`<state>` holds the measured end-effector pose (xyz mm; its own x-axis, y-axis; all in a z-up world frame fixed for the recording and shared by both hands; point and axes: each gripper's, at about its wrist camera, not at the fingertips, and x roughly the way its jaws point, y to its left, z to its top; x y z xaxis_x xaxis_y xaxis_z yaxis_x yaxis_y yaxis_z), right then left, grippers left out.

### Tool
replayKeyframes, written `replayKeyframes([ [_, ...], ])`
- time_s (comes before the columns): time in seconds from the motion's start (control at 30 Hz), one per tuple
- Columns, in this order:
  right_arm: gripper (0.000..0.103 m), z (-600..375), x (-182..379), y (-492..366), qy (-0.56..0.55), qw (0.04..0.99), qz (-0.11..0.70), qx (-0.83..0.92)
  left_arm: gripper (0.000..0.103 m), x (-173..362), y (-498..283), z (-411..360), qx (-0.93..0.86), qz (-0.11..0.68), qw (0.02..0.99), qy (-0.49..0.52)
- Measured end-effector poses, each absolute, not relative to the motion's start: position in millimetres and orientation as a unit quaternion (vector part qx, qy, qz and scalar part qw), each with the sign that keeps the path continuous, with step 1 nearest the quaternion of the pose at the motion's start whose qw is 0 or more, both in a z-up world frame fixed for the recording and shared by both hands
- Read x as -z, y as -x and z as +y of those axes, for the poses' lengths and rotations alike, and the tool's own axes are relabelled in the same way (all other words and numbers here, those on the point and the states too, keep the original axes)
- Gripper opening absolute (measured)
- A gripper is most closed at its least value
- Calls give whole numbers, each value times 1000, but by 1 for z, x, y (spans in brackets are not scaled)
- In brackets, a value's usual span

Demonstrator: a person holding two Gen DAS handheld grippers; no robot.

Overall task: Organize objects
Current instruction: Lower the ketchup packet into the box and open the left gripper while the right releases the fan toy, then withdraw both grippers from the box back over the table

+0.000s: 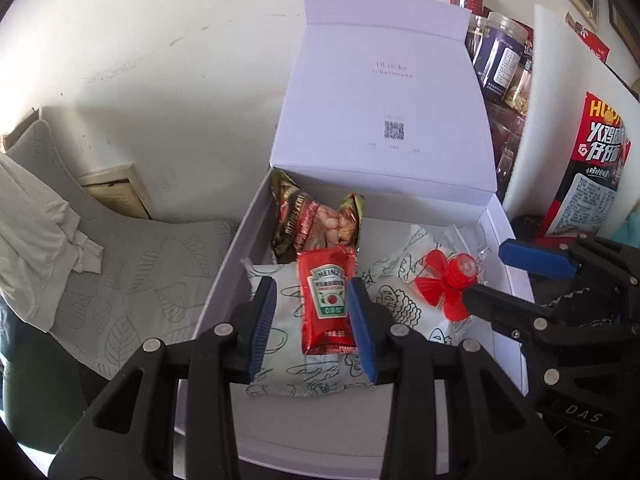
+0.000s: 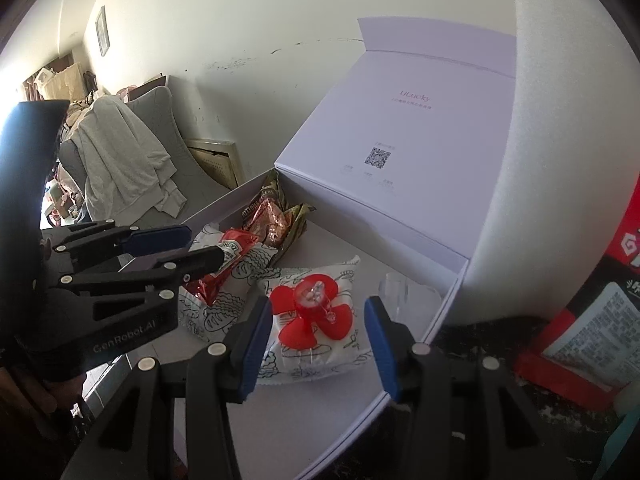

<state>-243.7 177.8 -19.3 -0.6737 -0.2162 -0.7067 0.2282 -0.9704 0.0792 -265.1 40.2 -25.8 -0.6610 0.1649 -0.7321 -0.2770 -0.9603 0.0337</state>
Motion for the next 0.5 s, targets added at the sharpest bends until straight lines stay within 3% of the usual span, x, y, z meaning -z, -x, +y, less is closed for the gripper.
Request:
replayKeyframes([
  [0.5,51,173,-31,185,-356,94,17,929,38,-20,211,24,-921,58,127,364],
])
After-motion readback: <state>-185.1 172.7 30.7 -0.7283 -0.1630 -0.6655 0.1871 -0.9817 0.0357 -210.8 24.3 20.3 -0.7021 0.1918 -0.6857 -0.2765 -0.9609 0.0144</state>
